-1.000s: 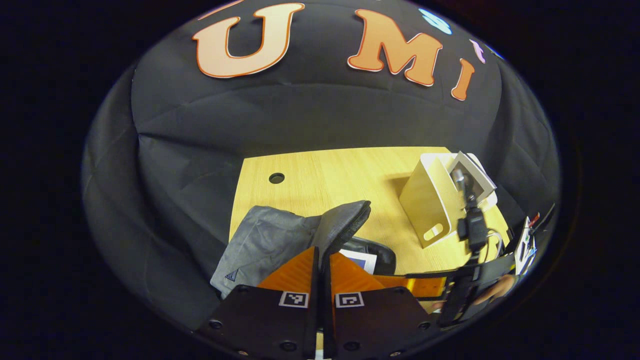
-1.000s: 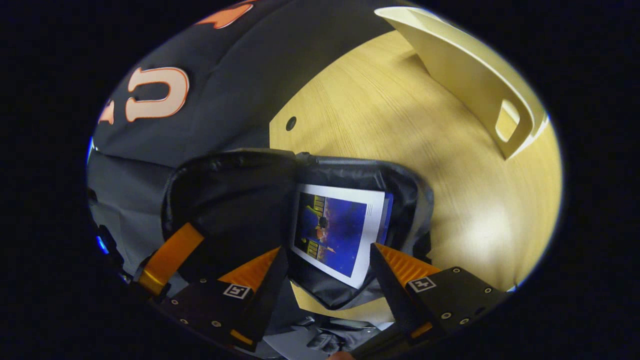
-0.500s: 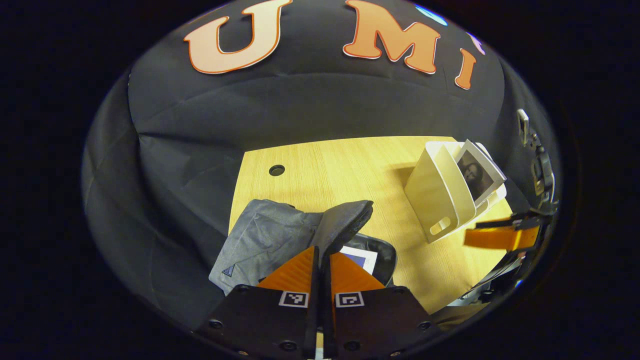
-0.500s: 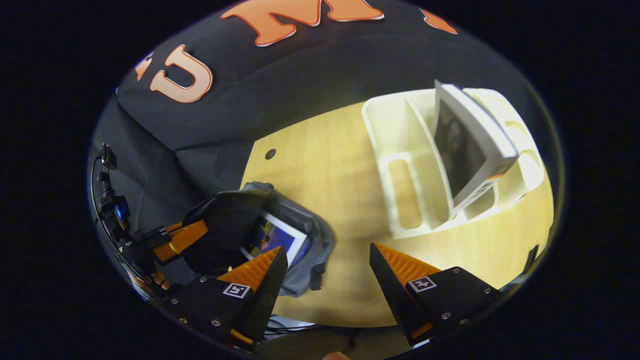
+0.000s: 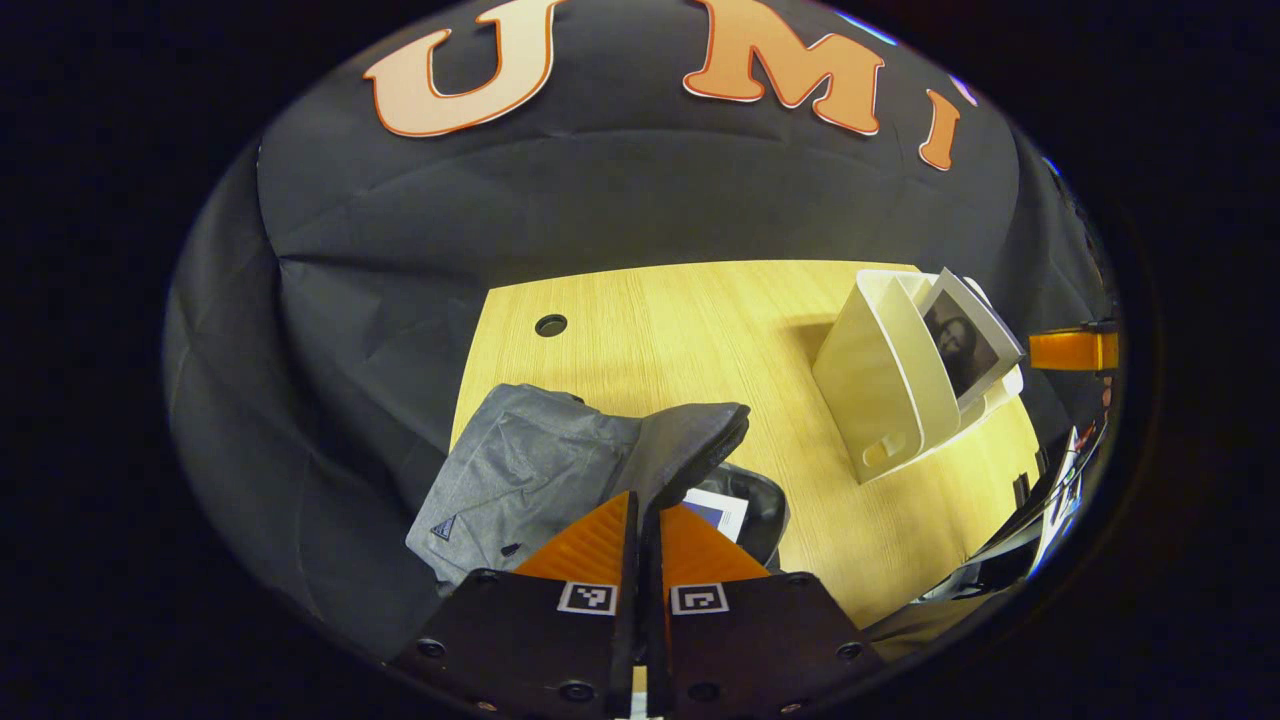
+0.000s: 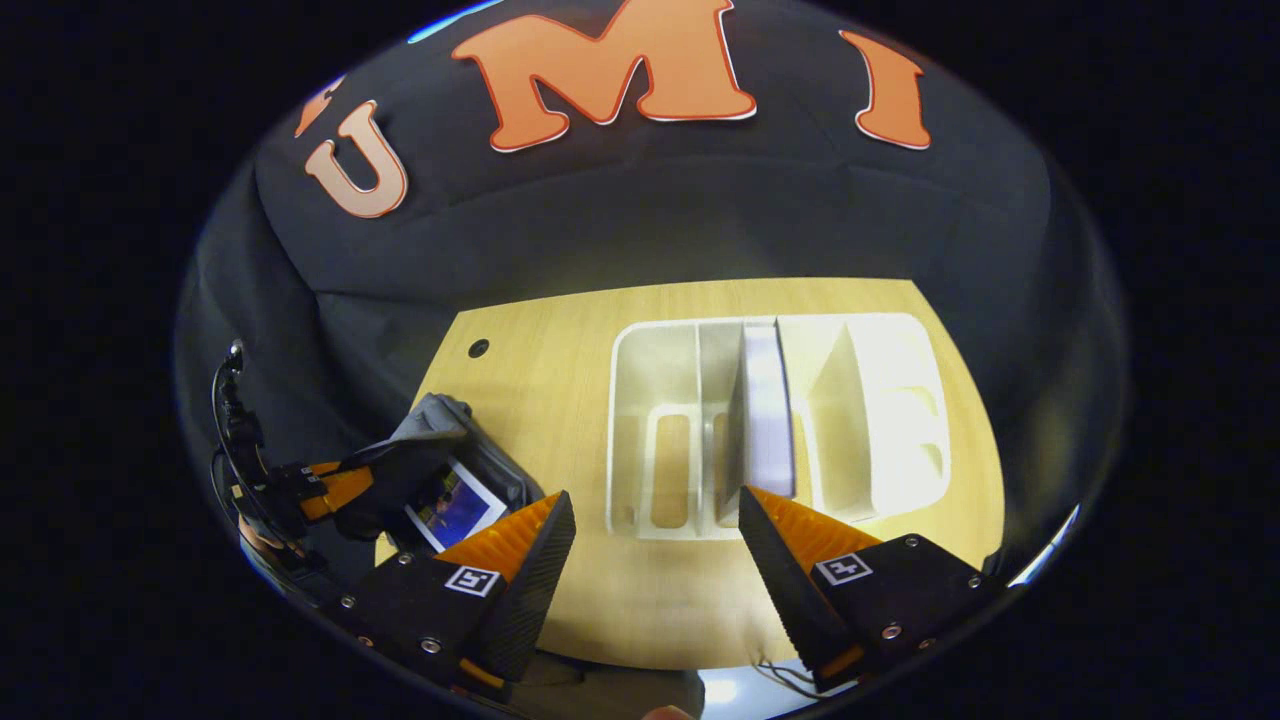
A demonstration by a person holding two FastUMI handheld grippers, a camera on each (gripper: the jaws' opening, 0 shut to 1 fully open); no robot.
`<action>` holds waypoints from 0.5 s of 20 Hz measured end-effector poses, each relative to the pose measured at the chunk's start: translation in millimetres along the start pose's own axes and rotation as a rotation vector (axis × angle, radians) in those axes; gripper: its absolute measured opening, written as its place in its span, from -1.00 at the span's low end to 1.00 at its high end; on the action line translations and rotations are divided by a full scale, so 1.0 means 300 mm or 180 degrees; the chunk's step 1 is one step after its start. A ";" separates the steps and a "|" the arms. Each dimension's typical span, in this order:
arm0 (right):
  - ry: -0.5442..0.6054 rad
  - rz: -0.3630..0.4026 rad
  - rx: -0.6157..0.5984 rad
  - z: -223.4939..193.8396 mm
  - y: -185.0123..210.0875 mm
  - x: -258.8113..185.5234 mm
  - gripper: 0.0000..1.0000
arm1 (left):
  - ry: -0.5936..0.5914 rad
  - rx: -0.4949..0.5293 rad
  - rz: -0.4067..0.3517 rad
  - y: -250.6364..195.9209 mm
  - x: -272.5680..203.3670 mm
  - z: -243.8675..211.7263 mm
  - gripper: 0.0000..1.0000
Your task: Open the schoolbag, grab two books from the bookshelf and put them into the schoolbag.
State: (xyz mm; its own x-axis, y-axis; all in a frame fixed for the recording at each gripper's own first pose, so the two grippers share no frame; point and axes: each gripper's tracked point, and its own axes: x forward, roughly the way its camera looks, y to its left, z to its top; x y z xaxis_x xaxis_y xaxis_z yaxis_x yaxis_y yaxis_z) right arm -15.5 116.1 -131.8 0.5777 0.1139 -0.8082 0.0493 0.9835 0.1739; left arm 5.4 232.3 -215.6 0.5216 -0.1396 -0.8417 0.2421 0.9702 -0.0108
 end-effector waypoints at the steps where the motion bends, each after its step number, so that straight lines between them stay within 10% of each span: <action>1: 0.0059 0.0047 -0.0020 0.010 -0.009 -0.001 0.97 | 0.0008 -0.0022 0.0004 -0.001 0.000 -0.002 -0.89; 10: 0.0425 -0.0122 0.0001 0.083 -0.208 0.171 0.92 | 0.0039 -0.0205 0.0176 -0.005 -0.008 -0.026 -0.89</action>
State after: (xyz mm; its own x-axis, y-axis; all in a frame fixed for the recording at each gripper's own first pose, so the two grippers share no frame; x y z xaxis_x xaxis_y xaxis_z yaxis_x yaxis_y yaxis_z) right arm 31.5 57.0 -170.1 0.4618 0.0938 -0.8820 0.0696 0.9875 0.1414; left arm -2.6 232.7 -217.7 0.5226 -0.0833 -0.8485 0.1597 0.9872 0.0015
